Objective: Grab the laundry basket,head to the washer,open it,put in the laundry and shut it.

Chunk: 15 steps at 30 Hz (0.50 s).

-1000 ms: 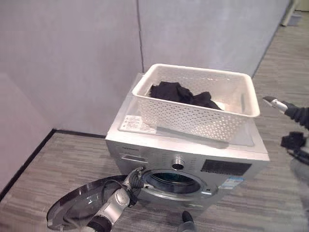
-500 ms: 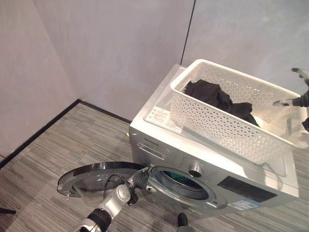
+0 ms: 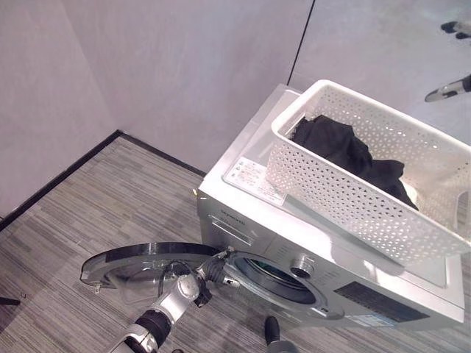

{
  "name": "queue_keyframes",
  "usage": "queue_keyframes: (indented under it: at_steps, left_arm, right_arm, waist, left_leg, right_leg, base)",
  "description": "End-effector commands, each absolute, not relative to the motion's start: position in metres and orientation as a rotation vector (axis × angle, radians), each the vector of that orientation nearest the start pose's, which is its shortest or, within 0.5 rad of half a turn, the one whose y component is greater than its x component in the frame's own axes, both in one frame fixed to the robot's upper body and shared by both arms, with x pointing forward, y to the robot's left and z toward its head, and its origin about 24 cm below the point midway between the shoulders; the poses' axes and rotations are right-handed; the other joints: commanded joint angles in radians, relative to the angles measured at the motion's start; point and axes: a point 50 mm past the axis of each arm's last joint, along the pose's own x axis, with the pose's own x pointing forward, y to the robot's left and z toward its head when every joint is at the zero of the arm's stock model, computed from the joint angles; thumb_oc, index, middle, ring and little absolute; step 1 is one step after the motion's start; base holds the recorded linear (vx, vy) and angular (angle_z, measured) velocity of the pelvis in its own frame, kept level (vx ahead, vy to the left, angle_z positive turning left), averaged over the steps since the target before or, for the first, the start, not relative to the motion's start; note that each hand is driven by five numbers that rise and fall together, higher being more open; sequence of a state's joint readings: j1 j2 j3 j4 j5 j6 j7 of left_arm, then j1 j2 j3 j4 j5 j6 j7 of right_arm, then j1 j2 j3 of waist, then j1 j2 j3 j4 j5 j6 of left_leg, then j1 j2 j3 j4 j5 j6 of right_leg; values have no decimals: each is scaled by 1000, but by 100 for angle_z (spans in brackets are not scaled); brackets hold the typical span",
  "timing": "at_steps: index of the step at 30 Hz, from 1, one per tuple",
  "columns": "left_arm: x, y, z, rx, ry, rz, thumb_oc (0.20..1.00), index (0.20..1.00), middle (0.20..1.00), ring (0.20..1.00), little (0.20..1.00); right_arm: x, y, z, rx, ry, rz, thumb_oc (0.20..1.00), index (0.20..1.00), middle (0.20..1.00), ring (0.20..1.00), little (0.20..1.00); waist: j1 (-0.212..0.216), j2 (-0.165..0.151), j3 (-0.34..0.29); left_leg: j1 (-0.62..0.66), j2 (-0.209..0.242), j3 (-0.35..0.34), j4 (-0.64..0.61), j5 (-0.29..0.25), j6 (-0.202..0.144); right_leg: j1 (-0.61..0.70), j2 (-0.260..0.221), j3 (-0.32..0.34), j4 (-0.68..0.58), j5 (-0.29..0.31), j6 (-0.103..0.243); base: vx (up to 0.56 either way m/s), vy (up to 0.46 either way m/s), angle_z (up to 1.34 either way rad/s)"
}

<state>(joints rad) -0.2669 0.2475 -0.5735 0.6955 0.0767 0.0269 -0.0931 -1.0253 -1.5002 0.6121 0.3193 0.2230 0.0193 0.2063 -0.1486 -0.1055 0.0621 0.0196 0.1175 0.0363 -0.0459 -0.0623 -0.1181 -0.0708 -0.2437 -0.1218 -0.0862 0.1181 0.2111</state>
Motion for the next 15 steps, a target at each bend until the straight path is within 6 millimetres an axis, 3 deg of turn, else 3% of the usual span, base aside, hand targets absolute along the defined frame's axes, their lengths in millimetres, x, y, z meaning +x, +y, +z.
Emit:
queue_keyframes:
  at_steps: [1, 8, 15]
  left_arm:
    - [248, 113, -71, 564, 512, -604, 1000, 1000, 1000, 1000, 1000]
    - [241, 114, -76, 524, 548, -617, 1000, 1000, 1000, 1000, 1000]
    - [239, 114, -77, 511, 554, -628, 1000, 1000, 1000, 1000, 1000]
  right_arm:
    - [299, -321, 347, -1301, -142, -74, 1000, 1000, 1000, 1000, 1000]
    - [292, -306, 325, -1347, -47, 129, 1000, 1000, 1000, 1000, 1000]
    - [313, -298, 318, -1333, -35, 148, 1000, 1000, 1000, 1000, 1000]
  waist:
    - [24, -28, -32]
    - [13, -30, -38]
    - [35, -29, -37]
  left_leg:
    - [42, 38, 42, 41, -57, 20]
    - [51, 75, 50, 21, -15, -2]
    - [59, 84, 62, 9, 5, -6]
  right_leg:
    - [-115, 36, 40, 111, -15, -28]
    - [-106, 66, 22, 113, -29, -35]
    - [-110, 77, 27, 109, -29, -35]
  base:
    - [45, -55, -1]
    - [27, -25, -2]
    - [4, 0, -5]
